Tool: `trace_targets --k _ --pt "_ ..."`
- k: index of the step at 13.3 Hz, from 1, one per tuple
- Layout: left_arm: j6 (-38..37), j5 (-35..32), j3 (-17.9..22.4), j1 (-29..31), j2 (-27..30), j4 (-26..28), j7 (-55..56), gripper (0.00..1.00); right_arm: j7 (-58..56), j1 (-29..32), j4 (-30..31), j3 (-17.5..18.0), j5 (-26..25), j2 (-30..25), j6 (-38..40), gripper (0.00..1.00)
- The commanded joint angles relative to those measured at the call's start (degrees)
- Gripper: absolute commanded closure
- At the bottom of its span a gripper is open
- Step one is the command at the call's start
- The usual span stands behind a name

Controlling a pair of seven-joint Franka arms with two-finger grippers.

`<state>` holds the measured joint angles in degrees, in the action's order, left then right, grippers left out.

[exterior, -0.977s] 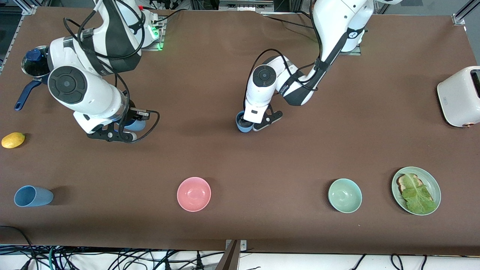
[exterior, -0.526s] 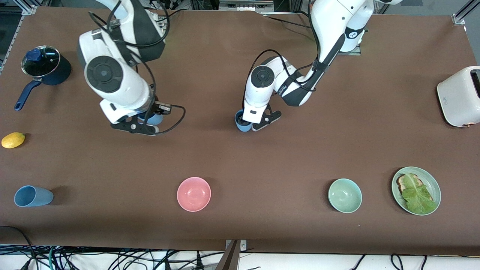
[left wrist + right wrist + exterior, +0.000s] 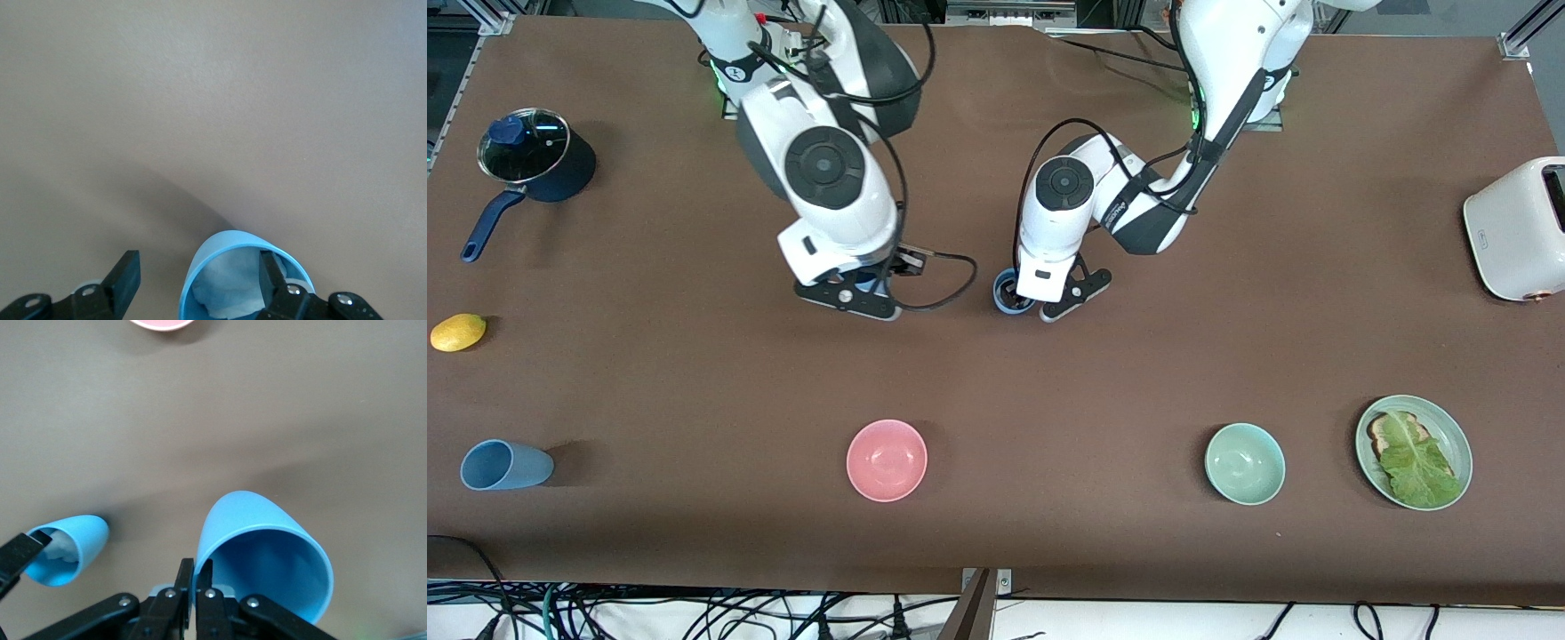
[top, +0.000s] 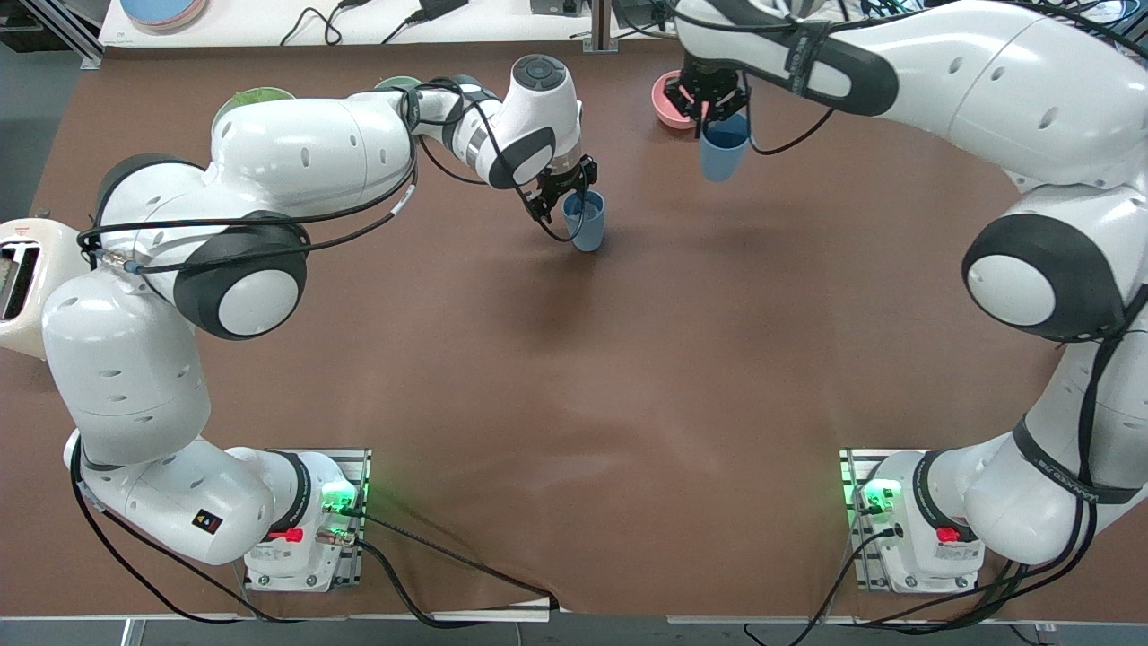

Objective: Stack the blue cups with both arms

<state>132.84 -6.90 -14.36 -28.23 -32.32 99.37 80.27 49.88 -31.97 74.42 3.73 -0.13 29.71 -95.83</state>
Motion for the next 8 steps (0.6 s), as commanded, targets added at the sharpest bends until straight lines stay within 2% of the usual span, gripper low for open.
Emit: trace_targets --k 1,6,8 --pt "-3.63 -2.15 -0.05 0.19 2.88 0.3 1.38 0.19 3.37 -1.96 -4.55 -0.3 0.22 3.34 -0.67 1.0" --pt "-4.43 -2.15 -0.58 0.19 3.58 0.3 2.0 0.18 5.73 -4.41 -4.72 -0.3 0.92 3.69 -0.93 1.0" --pt "-8.89 -1.54 -0.05 3.16 6.47 0.3 -4.29 0.18 7.33 -5.47 -4.81 -0.3 0.92 3.69 -1.2 1.0"
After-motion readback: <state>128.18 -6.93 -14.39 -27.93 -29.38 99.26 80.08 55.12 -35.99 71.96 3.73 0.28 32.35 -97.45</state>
